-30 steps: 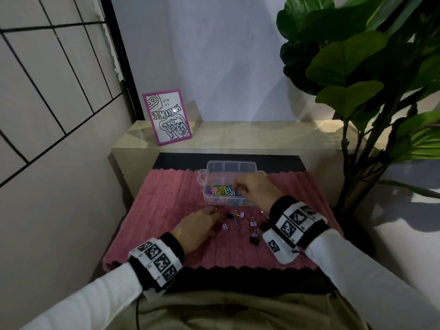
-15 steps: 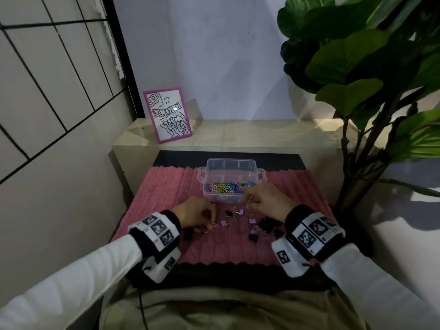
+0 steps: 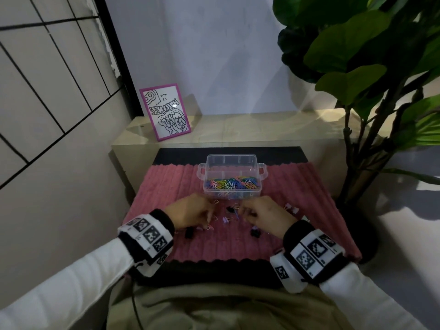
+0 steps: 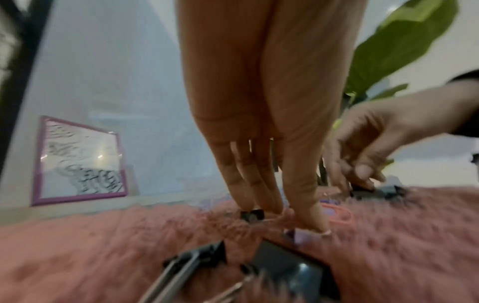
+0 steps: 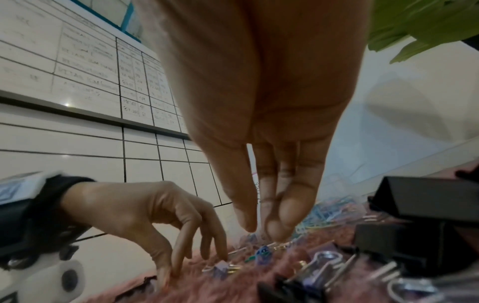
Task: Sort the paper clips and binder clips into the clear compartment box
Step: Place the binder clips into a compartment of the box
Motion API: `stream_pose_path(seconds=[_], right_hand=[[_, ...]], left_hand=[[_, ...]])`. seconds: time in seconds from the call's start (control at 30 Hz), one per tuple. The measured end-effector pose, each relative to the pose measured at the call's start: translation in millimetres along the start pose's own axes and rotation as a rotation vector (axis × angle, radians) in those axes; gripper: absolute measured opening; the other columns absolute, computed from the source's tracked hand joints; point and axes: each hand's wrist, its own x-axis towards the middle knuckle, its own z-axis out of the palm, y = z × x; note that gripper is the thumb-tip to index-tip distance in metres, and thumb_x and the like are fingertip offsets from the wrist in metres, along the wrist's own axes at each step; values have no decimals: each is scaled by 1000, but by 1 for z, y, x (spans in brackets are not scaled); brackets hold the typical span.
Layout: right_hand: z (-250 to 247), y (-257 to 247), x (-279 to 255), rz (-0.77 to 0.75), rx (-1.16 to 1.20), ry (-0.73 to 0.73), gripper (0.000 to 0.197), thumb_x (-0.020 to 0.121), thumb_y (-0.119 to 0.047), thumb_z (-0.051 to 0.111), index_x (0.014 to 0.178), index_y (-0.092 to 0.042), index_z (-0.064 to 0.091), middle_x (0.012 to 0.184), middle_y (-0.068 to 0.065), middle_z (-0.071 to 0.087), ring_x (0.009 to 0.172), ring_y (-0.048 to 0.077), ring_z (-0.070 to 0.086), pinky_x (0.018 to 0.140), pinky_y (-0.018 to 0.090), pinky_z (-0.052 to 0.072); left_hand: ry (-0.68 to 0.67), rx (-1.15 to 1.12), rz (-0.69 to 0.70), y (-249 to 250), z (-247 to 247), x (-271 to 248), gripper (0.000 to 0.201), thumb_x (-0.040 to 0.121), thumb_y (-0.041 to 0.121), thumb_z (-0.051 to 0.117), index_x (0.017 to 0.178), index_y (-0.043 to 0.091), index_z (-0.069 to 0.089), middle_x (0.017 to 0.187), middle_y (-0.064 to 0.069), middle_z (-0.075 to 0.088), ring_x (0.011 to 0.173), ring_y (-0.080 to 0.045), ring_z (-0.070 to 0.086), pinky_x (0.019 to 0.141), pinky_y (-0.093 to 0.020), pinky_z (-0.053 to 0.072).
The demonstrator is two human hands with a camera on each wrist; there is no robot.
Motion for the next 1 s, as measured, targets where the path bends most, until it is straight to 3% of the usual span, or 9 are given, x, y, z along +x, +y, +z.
stream_pose_path(seconds=[0.2, 0.33, 0.5, 0.57, 0.63, 0.73, 0.8, 0.9, 1.0], right_hand=[[-17, 7, 8, 94, -168, 59, 22, 82, 0, 50, 95, -10, 64, 96, 12, 68, 88, 29, 64, 78, 41, 53], [-26, 7, 21, 139, -252, 29, 17, 85, -5, 52, 100, -9, 60, 102, 13, 65, 93, 30, 62, 75, 35, 51], [-8, -7, 36, 175, -234, -89, 13, 86, -22, 59, 83, -9, 58, 103, 14, 63, 97, 30, 60, 73, 34, 44], [2, -13, 39, 228, -286, -146, 21, 85, -30, 62, 85, -10, 56, 106, 16, 61, 99, 30, 59, 73, 35, 43], [6, -14, 41, 242, -303, -158, 16, 86, -21, 59, 86, -6, 57, 105, 18, 59, 101, 31, 59, 77, 37, 46], [3, -3, 43, 257, -222, -137, 12, 84, -4, 50, 77, 0, 60, 96, 17, 64, 96, 32, 63, 81, 38, 52], [-2, 5, 40, 266, -137, -151, 16, 82, -3, 52, 82, 3, 66, 90, 17, 69, 84, 27, 66, 71, 28, 53], [-14, 12, 29, 278, -8, -131, 9, 78, -4, 64, 70, -9, 65, 66, 2, 63, 43, -2, 55, 45, 12, 44], [-25, 18, 23, 247, 103, -26, 26, 73, 1, 67, 61, -17, 53, 62, -2, 61, 40, -5, 53, 49, 16, 47]], left_hand=[[-110, 312, -21, 19, 9, 10, 17, 87, 9, 47, 98, 0, 57, 115, -12, 47, 95, -33, 54, 73, -37, 42], [-120, 459, -12, 18, 17, 3, 39, 81, 8, 48, 120, 6, 45, 124, -13, 46, 107, -34, 52, 79, -42, 49], [-44, 522, 16, 21, 23, -2, 34, 86, 12, 44, 119, 7, 43, 119, -13, 51, 108, -32, 51, 80, -44, 48], [-4, 457, 28, 20, 20, -3, 25, 87, 13, 45, 111, 8, 48, 114, -11, 55, 103, -31, 54, 77, -41, 47], [66, 256, 28, 14, 14, -7, 8, 86, 17, 51, 92, 12, 53, 99, -6, 62, 91, -24, 60, 73, -34, 45], [157, -48, 4, 0, 4, -13, 7, 81, 15, 63, 77, 14, 57, 74, 6, 64, 63, 0, 57, 62, -16, 42], [208, -142, -20, -7, -5, -19, 8, 80, 15, 66, 76, 18, 60, 71, 14, 61, 61, 7, 56, 61, -7, 40], [283, -237, -102, -20, -17, -24, 13, 81, 17, 67, 74, 25, 58, 79, 12, 65, 73, 4, 61, 72, -12, 46], [354, -350, -133, -30, -26, -25, 17, 79, 14, 69, 70, 25, 58, 77, 11, 69, 76, -4, 65, 76, -21, 50]])
